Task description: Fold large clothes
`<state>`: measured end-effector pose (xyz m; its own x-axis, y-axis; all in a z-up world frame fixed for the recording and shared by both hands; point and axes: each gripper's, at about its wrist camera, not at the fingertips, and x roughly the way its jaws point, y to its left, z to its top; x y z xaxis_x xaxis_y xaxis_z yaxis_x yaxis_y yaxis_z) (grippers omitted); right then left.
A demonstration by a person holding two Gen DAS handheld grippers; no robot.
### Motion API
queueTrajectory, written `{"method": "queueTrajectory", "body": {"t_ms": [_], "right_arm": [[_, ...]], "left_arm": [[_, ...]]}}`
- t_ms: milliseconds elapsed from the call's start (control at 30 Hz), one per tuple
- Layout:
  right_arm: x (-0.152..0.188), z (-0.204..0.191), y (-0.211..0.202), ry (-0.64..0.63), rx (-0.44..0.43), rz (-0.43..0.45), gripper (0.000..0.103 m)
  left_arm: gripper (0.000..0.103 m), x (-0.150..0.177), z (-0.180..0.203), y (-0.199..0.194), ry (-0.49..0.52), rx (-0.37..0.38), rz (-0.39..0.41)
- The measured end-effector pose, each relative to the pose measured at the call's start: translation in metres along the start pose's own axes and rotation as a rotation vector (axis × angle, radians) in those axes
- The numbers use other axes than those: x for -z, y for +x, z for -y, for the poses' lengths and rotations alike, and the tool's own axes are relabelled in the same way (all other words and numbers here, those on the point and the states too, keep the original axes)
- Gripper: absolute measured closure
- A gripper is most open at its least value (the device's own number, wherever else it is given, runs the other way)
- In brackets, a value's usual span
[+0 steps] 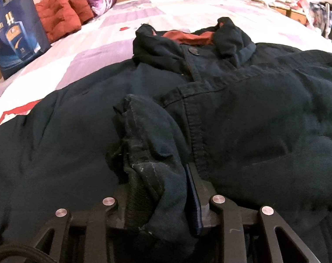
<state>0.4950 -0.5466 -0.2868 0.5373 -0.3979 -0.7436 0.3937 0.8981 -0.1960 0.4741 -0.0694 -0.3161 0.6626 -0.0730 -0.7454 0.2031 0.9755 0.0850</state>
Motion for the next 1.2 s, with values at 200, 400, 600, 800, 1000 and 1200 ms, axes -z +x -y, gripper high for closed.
{"method": "queueTrajectory", "body": {"t_ms": [200,400,600,800,1000,1200], "right_arm": [[0.005,-0.097,-0.074,-0.196,-0.286,0.161,0.041],[-0.008,-0.197,-0.06,-0.265,-0.417,0.106,0.041],[-0.031,-0.201,-0.012,-0.099,-0.279,-0.012,0.041],[0.008,-0.279,-0.06,-0.345,-0.443,0.067,0.04],[0.025,-0.288,-0.034,-0.305,-0.432,0.041,0.04],[0.03,-0.278,-0.028,-0.319,-0.409,0.06,0.039]], "left_arm": [[0.07,0.002,-0.003,-0.001,-0.024,0.014,0.006],[0.069,0.004,-0.002,-0.002,-0.024,0.009,0.019],[0.067,0.005,-0.006,-0.001,-0.046,0.027,0.024],[0.064,0.003,-0.018,-0.006,-0.095,0.068,0.038],[0.062,0.002,-0.039,-0.024,-0.128,0.129,0.061],[0.061,0.008,-0.076,-0.051,-0.207,0.221,0.096]]}}
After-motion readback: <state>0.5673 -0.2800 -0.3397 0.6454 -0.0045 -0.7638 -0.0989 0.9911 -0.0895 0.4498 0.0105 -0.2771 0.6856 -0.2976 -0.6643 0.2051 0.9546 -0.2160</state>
